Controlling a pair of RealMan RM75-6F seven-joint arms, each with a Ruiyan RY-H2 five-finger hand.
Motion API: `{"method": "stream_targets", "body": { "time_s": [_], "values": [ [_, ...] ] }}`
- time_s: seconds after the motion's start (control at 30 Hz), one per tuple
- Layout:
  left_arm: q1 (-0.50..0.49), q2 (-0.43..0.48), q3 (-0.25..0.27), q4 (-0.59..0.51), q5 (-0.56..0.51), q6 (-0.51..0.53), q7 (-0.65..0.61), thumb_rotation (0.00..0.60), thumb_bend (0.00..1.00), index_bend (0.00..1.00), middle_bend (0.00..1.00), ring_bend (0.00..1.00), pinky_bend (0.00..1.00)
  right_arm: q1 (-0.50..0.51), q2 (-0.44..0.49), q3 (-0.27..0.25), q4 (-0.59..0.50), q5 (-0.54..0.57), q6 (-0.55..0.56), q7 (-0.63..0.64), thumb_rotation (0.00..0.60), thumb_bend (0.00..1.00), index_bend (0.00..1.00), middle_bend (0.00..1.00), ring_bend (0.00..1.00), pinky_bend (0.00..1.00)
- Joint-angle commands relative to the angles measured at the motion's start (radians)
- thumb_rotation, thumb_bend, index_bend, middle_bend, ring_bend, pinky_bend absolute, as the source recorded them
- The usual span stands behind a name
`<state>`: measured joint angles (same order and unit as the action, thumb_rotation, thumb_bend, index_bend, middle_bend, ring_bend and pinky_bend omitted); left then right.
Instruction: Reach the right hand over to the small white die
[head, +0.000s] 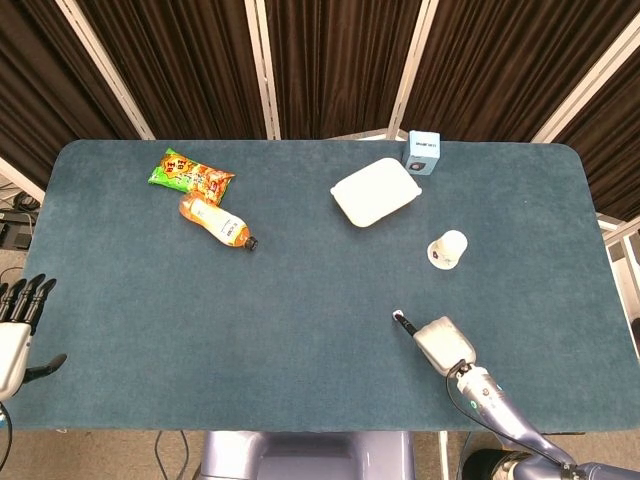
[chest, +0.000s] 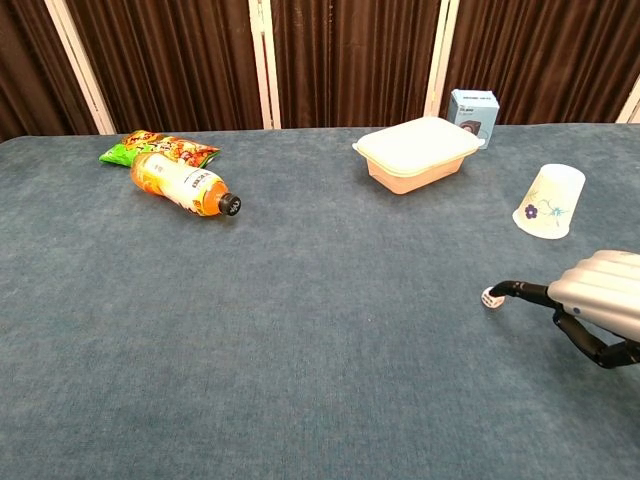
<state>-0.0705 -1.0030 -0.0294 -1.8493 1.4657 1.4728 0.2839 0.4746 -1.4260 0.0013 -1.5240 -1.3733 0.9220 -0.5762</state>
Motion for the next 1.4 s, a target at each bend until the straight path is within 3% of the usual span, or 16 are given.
{"method": "stream_targets", "body": {
  "time_s": [0.03,0.8,0.97,1.07,1.13,1.17,1.23,1.27,1.3,1.37,1.4],
  "values": [
    [0.000,0.001,0.000,0.000,0.000,0.001,-0.002,0.600,0.00,0.00,0.00,0.00,0.00,0.002,-0.005,-0.003,0.005,0.010,0.000,-0.006,0.600,0.89,0.07,0.72,0.77,1.00],
    [-0.004,-0.002,0.002,-0.003,-0.007,-0.003,0.006,0.600,0.00,0.00,0.00,0.00,0.00,-0.019,0.029,-0.080,-0.039,-0.069,0.059,0.017,0.600,0.89,0.09,0.73,0.77,1.00],
    [-0.004,-0.001,0.002,-0.004,-0.005,-0.001,0.004,0.600,0.00,0.00,0.00,0.00,0.00,-0.034,0.066,-0.088,-0.087,-0.152,0.141,0.049,0.600,0.89,0.09,0.73,0.77,1.00],
    [-0.002,0.002,0.004,-0.005,0.001,0.003,-0.003,0.600,0.00,0.00,0.00,0.00,0.00,-0.063,0.118,-0.099,-0.110,-0.261,0.264,0.113,0.600,0.86,0.18,0.73,0.77,0.98],
    [0.000,0.005,0.007,-0.006,0.008,0.006,-0.010,0.600,0.00,0.00,0.00,0.00,0.00,-0.084,0.141,-0.101,-0.099,-0.326,0.354,0.167,0.600,0.75,0.18,0.73,0.75,0.89],
    [0.001,0.007,0.009,-0.006,0.015,0.010,-0.014,0.600,0.00,0.00,0.00,0.00,0.00,-0.103,0.154,-0.100,-0.085,-0.364,0.422,0.209,0.600,0.61,0.13,0.69,0.71,0.79],
    [0.004,0.010,0.013,-0.005,0.025,0.015,-0.022,0.600,0.00,0.00,0.00,0.00,0.00,-0.137,0.169,-0.098,-0.066,-0.392,0.515,0.271,0.600,0.28,0.12,0.54,0.52,0.52],
    [0.005,0.011,0.014,-0.005,0.029,0.017,-0.026,0.600,0.00,0.00,0.00,0.00,0.00,-0.156,0.178,-0.097,-0.063,-0.392,0.549,0.293,0.600,0.12,0.09,0.40,0.35,0.32],
    [0.006,0.013,0.016,-0.004,0.033,0.017,-0.032,0.600,0.00,0.00,0.00,0.00,0.00,-0.182,0.193,-0.098,-0.070,-0.377,0.580,0.308,0.600,0.03,0.08,0.25,0.18,0.14],
    [0.007,0.016,0.019,-0.002,0.039,0.018,-0.040,0.600,0.00,0.00,0.00,0.00,0.00,-0.215,0.216,-0.096,-0.095,-0.351,0.612,0.314,0.600,0.00,0.04,0.06,0.02,0.01],
    [0.008,0.017,0.020,0.000,0.042,0.019,-0.043,0.600,0.00,0.00,0.00,0.00,0.00,-0.230,0.225,-0.092,-0.104,-0.343,0.630,0.315,0.600,0.00,0.02,0.01,0.00,0.00]
  ]
}}
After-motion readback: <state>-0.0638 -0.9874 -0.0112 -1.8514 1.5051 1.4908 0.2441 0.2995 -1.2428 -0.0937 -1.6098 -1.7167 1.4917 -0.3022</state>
